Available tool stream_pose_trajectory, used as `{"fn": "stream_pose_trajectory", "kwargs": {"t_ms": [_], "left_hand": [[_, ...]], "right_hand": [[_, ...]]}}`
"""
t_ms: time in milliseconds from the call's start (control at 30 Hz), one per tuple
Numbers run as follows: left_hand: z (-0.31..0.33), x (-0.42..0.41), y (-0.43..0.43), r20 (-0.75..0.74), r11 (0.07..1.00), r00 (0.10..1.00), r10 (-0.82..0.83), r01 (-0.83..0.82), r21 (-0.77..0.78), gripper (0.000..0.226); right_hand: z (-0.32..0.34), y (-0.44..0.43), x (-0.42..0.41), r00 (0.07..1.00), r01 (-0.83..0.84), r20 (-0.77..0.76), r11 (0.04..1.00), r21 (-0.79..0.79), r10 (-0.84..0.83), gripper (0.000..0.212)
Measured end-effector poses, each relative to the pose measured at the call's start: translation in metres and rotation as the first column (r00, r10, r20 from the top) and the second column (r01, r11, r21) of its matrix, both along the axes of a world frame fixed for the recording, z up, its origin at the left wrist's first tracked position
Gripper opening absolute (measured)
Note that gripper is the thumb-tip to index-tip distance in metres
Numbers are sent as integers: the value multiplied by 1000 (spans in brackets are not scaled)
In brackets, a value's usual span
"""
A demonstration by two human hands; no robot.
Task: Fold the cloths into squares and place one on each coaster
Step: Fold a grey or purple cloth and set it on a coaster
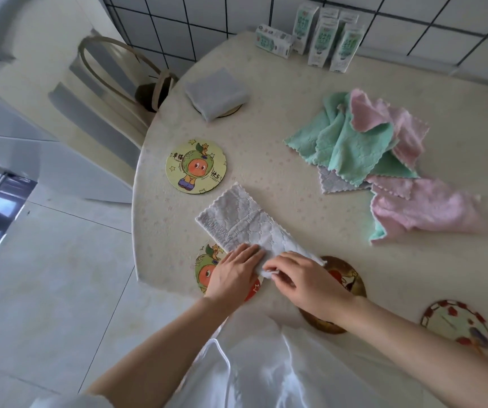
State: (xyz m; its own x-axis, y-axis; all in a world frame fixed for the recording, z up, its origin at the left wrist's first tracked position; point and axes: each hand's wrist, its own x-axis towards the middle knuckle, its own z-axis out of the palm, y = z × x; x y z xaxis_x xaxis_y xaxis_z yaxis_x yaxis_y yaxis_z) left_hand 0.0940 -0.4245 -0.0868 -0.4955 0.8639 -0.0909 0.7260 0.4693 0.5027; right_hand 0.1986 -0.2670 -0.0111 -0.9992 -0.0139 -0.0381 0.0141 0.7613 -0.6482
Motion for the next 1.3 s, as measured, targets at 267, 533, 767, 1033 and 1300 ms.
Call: {"fn": "stream_pose_trajectory", "kwargs": {"t_ms": [267, 533, 767, 1033, 1300], "left_hand": [[-17, -13, -46, -162, 948, 935, -316, 320, -1, 43], [-17, -6, -60, -37, 974, 975, -221, 222, 37, 49], [6, -9, -51, 326, 989, 937, 123, -144, 39, 41], [18, -44, -17, 674, 783, 456, 581, -539, -310, 27], [10, -65, 0, 722, 636, 157, 674, -619, -460, 28]], "right_hand": [[-52, 35, 3, 981, -194, 70, 936, 293, 181, 47], [-72, 45, 8, 917, -398, 169, 817, 417, 360, 69], [-76, 54, 4, 916, -399, 139, 822, 406, 376, 69], [-68, 41, -23, 916, 81, 395, 997, -4, -73, 24], [-75, 42, -69, 778, 450, 507, 892, -41, -370, 44]]}}
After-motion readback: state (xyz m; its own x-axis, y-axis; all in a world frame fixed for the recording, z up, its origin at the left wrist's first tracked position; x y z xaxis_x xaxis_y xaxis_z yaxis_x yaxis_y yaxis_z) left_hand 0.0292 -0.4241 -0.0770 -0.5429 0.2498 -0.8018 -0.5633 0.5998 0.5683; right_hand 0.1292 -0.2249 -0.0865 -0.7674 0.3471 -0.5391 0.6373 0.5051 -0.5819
